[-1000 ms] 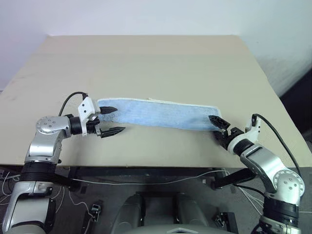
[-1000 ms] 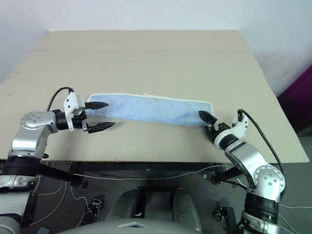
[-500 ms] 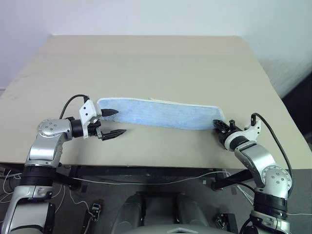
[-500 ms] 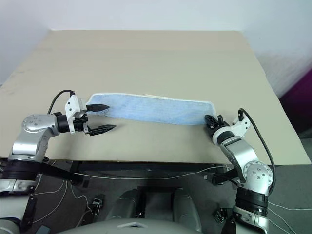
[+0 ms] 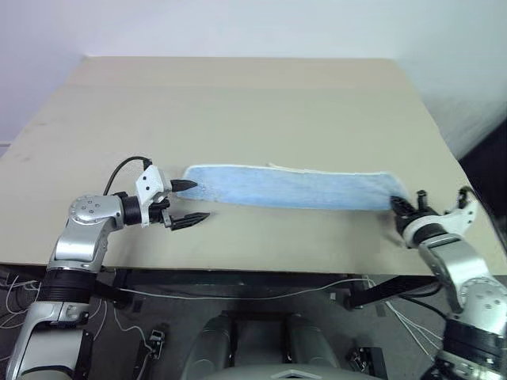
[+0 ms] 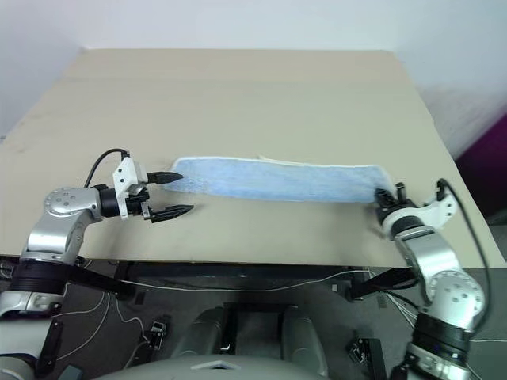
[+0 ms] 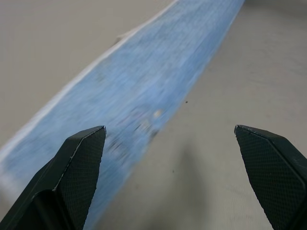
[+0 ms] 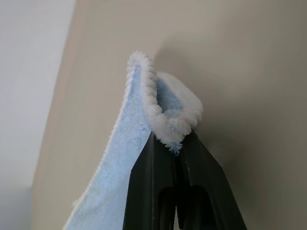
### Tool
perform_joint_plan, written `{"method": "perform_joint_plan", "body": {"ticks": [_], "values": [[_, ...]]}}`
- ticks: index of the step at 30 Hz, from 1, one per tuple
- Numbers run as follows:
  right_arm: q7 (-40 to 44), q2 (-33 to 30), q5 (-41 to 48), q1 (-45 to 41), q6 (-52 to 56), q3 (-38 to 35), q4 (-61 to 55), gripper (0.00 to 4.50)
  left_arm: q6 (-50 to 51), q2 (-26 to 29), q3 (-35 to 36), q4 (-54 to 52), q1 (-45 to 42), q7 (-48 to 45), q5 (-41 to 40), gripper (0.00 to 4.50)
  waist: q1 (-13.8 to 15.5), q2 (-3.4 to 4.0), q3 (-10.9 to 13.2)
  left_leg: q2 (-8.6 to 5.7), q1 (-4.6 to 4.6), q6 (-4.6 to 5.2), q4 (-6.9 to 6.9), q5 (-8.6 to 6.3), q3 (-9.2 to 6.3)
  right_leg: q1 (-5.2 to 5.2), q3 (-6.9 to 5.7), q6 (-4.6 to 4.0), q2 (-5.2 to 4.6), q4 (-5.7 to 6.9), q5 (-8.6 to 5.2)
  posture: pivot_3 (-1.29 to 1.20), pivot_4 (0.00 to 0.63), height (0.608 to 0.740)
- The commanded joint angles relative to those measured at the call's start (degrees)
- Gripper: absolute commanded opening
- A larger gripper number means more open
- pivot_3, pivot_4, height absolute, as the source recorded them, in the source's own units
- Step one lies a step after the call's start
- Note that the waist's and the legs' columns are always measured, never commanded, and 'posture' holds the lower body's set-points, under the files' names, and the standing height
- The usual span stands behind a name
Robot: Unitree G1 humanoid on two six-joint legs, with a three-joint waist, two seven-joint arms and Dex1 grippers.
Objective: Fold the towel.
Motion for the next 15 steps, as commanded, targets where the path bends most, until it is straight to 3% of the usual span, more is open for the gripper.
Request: {"method": "perform_joint_plan", "body": {"ticks": [1,5,10,15], "values": [[6.8,-6.9,-3.0,-1.6,3.1,-0.6,-0.3,0.04,-1.0,0.2,0.2,-0.6,-0.9,0.2,0.1,4.5,-0.2,0.03,0.0,0.01,0.0,0.0,-0.01,0.0,0.01,-0.01,0.01,0.0,0.0,0.0,0.0,0.0,0.15,0.74],[16.3,-14.4,-11.2,-5.1,8.5,7.9,-4.1,0.04,-1.1,-0.3,-0.2,-0.6,-1.0,0.4,0.3,4.5,-0.4,0.05,0.0,0.04,0.01,0.0,0.0,0.0,0.04,-0.02,0.03,0.0,0.03,0.0,0.0,0.0,0.15,0.74],[27.9,-20.3,-26.3,-10.0,12.7,24.8,-12.2,0.04,-1.2,-1.1,-0.6,-1.4,-0.7,1.0,0.7,4.5,-0.1,0.04,0.0,0.06,-0.03,0.0,0.01,0.0,0.01,-0.04,0.02,0.0,-0.02,-0.03,0.0,0.0,0.15,0.74],[36.6,-20.9,-40.9,-14.1,12.3,38.6,-14.5,0.04,-1.1,-1.1,-0.5,-2.5,0.2,1.7,0.5,4.5,0.3,0.01,0.0,-0.03,-0.11,0.0,0.07,0.0,-0.03,-0.04,-0.07,0.01,-0.07,-0.09,0.0,0.0,0.15,0.74]]}}
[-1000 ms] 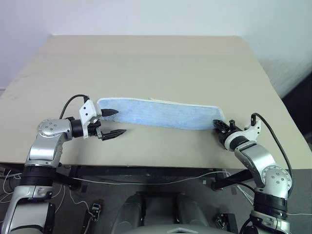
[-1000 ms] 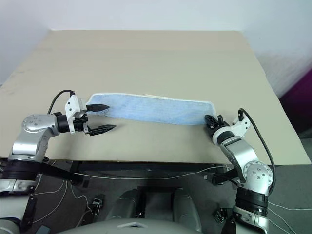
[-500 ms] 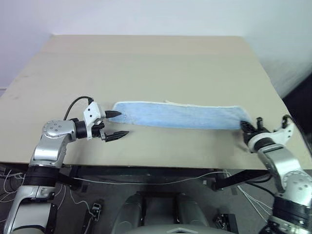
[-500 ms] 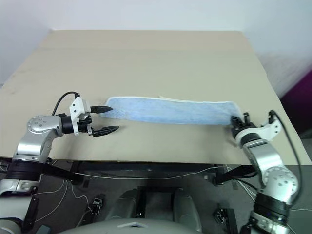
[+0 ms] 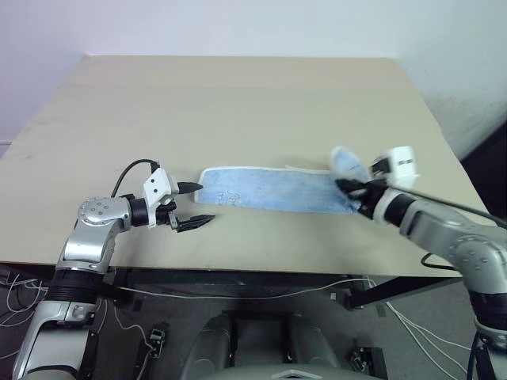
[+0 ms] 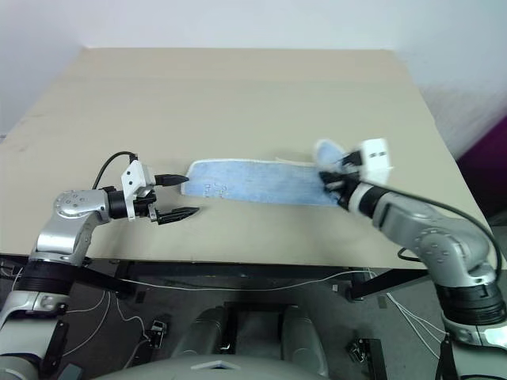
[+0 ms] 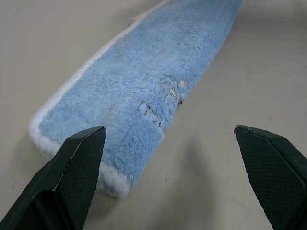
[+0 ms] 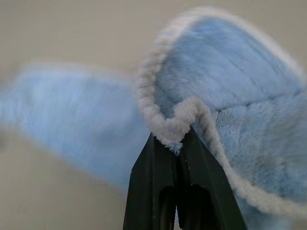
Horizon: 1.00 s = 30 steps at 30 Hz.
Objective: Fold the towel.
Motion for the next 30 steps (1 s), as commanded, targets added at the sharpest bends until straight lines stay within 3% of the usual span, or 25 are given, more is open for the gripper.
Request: {"method": "perform_joint_plan", "body": {"ticks": [1,10,30], "values": [[5.0,1.3,-9.0,-3.6,-0.7,6.5,-1.0,0.04,-0.8,0.3,0.8,-2.7,0.3,0.6,-0.4,4.5,-0.1,0.0,0.0,0.0,0.0,0.0,0.0,0.0,0.0,-0.01,0.01,0.0,0.0,0.0,0.0,0.0,0.15,0.74],[11.3,6.7,-21.3,-5.9,-1.9,9.6,4.6,0.04,-0.6,0.0,0.6,-4.0,1.4,1.7,-0.5,4.5,-0.2,0.0,0.0,0.03,0.0,0.0,-0.04,0.0,-0.03,-0.05,0.01,0.0,-0.02,0.01,0.0,0.0,0.15,0.74],[14.4,14.3,-31.2,-8.2,0.2,7.7,5.4,0.04,-1.2,-1.5,-0.8,-3.4,0.8,1.9,-0.1,4.5,-0.2,0.0,0.0,0.03,0.0,-0.01,-0.07,0.0,-0.04,-0.09,0.01,-0.01,-0.02,0.01,0.0,0.0,0.15,0.74]]}}
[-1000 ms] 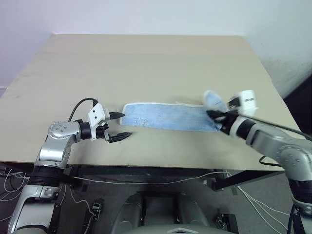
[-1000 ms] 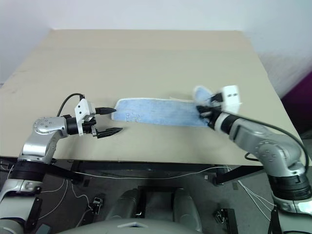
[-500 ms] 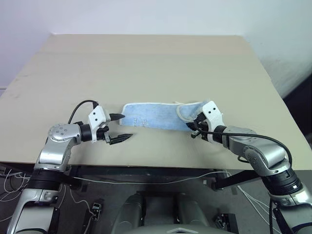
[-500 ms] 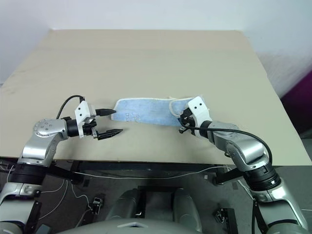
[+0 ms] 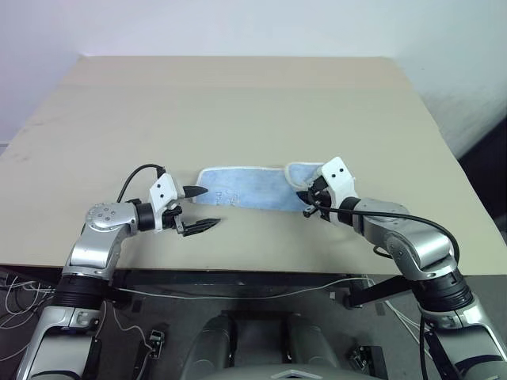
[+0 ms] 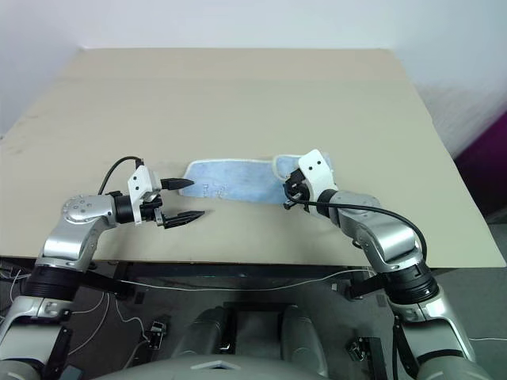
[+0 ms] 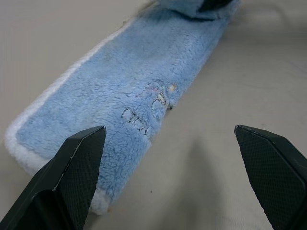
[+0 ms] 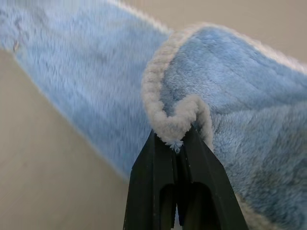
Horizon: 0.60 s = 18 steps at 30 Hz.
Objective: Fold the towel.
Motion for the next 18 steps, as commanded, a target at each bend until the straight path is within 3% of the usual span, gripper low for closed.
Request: {"method": "perform_joint_plan", "body": {"ticks": [1,2,5,13,18], "values": [[0.7,0.9,-1.8,-0.6,-0.1,-1.0,-0.6,0.04,-1.2,0.1,0.2,-1.2,-1.0,0.1,-0.1,4.5,0.0,0.0,0.0,-0.01,0.0,0.0,0.0,0.0,0.0,0.0,0.0,0.0,0.0,0.0,0.0,0.0,0.15,0.74],[1.2,1.2,-1.6,-0.5,0.2,-1.2,-0.5,0.04,-1.2,0.1,0.3,-1.2,-1.0,0.1,-0.1,4.5,0.1,0.0,0.0,-0.01,0.0,0.0,0.0,0.0,0.0,0.01,0.0,0.0,0.0,0.0,0.0,0.0,0.15,0.74],[3.0,1.9,-0.7,-0.3,1.2,-1.9,-1.0,0.67,-1.2,0.1,0.3,-1.1,-0.9,0.2,-0.1,4.5,0.0,0.0,0.0,-0.01,0.0,0.0,0.0,0.0,0.0,0.01,0.0,0.0,0.0,0.0,0.0,0.0,0.15,0.74],[6.5,1.1,0.6,1.8,-1.2,-7.4,-7.1,3.32,-1.2,0.2,0.5,-1.8,-0.2,0.6,-0.2,4.5,0.1,0.0,0.0,-0.01,0.0,0.0,-0.01,0.0,0.0,0.0,0.0,0.0,0.0,0.0,0.0,0.0,0.15,0.74],[9.8,-1.8,7.5,4.4,0.6,-19.0,-12.4,3.32,-1.1,0.9,1.1,-2.6,1.2,0.6,-0.6,4.5,0.2,0.0,0.0,-0.03,-0.01,0.0,-0.02,0.0,-0.01,0.04,0.0,0.0,-0.05,-0.04,0.0,0.0,0.15,0.74]]}}
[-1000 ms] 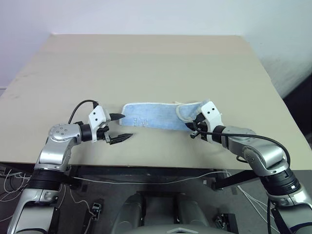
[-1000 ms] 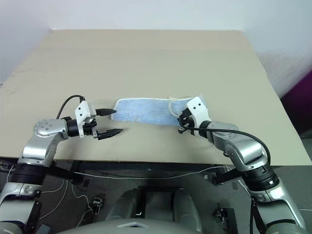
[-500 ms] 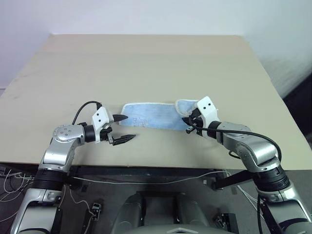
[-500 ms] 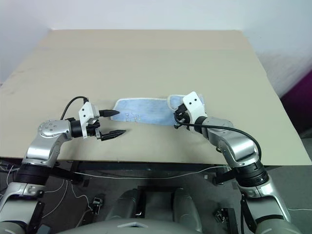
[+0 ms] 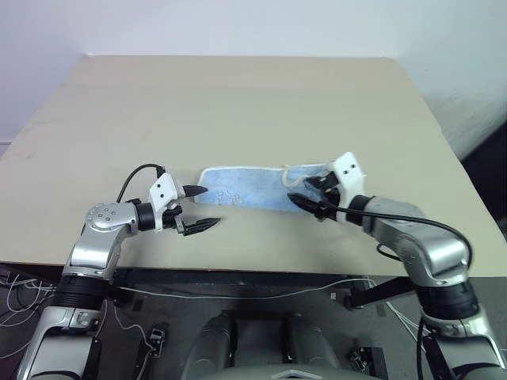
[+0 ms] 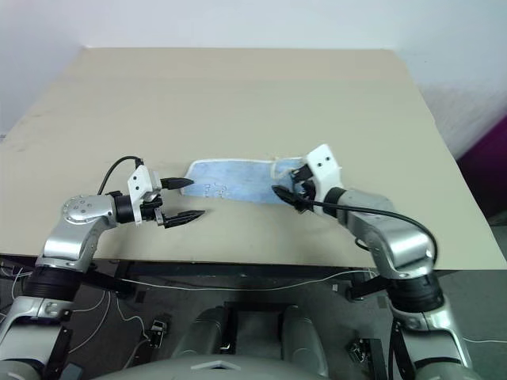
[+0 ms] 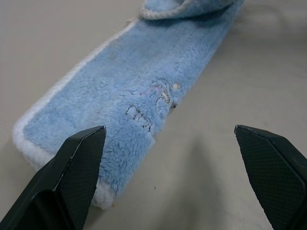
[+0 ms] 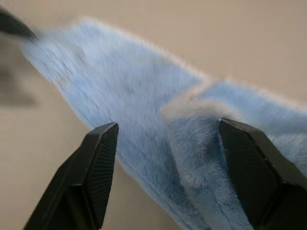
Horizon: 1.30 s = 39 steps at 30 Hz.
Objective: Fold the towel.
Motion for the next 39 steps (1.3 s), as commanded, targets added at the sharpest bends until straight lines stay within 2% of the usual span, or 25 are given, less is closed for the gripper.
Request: {"method": "perform_joint_plan", "body": {"ticks": [1,2,5,9,13,19,28,39], "values": [[1.7,-1.7,4.2,0.6,0.1,-7.6,-3.4,3.32,-0.8,0.5,1.0,-2.2,0.3,0.0,-0.6,4.5,0.0,0.0,0.0,0.0,0.0,0.0,0.0,0.0,-0.01,0.0,0.0,0.0,0.0,0.0,0.0,0.0,0.15,0.74],[2.1,-2.2,4.9,1.1,0.4,-9.3,-2.8,3.32,-0.8,0.5,0.9,-2.2,0.3,0.1,-0.6,4.5,0.0,0.0,0.0,0.02,0.01,0.0,-0.01,0.0,-0.03,0.0,-0.02,0.0,0.02,0.01,0.0,0.0,0.15,0.74],[2.2,-4.2,3.7,2.7,0.9,-11.2,0.3,2.72,-0.8,0.2,0.6,-1.8,-0.3,0.1,-0.5,4.5,-0.1,0.0,0.0,0.03,0.01,0.0,-0.03,0.0,-0.02,0.0,-0.02,-0.01,0.02,-0.01,0.0,0.0,0.15,0.74],[1.5,-5.0,-1.3,4.7,-2.3,-8.6,5.6,1.35,-1.0,-0.4,0.0,-1.1,-1.3,-0.1,-0.2,4.5,-0.1,0.0,0.0,0.03,0.01,0.0,-0.03,0.0,-0.02,0.0,-0.03,-0.01,0.02,0.0,0.0,0.0,0.15,0.74],[1.0,-3.1,-4.7,4.2,-5.8,-6.0,9.8,0.1,-1.1,-0.5,-0.2,-0.4,-2.1,-0.3,0.0,4.5,-0.2,0.0,0.0,0.03,0.02,0.0,-0.03,0.0,0.02,-0.01,0.0,0.0,0.03,0.0,0.0,0.0,0.15,0.74],[1.4,-1.5,-7.1,3.2,-8.8,-3.8,12.5,0.1,-1.1,-0.1,0.2,-0.7,-1.9,-0.4,-0.1,4.5,-0.1,0.01,0.0,0.02,0.02,0.0,-0.02,0.0,0.01,-0.01,0.0,0.0,0.05,0.01,0.0,0.0,0.15,0.74],[2.4,2.7,-10.1,-4.1,-11.5,1.8,15.3,0.1,-0.2,-0.4,0.5,-1.8,-0.4,1.1,-0.2,4.5,-0.2,0.01,0.0,0.03,0.02,-0.01,-0.04,0.0,0.01,-0.04,0.0,0.0,0.05,0.01,0.0,0.0,0.15,0.74],[3.9,9.5,-18.9,-14.1,-22.4,9.2,33.9,0.1,6.2,-5.2,3.2,-10.8,6.3,9.9,-3.6,4.5,-0.3,0.01,0.0,0.01,0.02,-0.01,-0.04,0.0,0.01,-0.06,0.0,-0.01,0.06,0.01,0.0,0.0,0.15,0.74]]}}
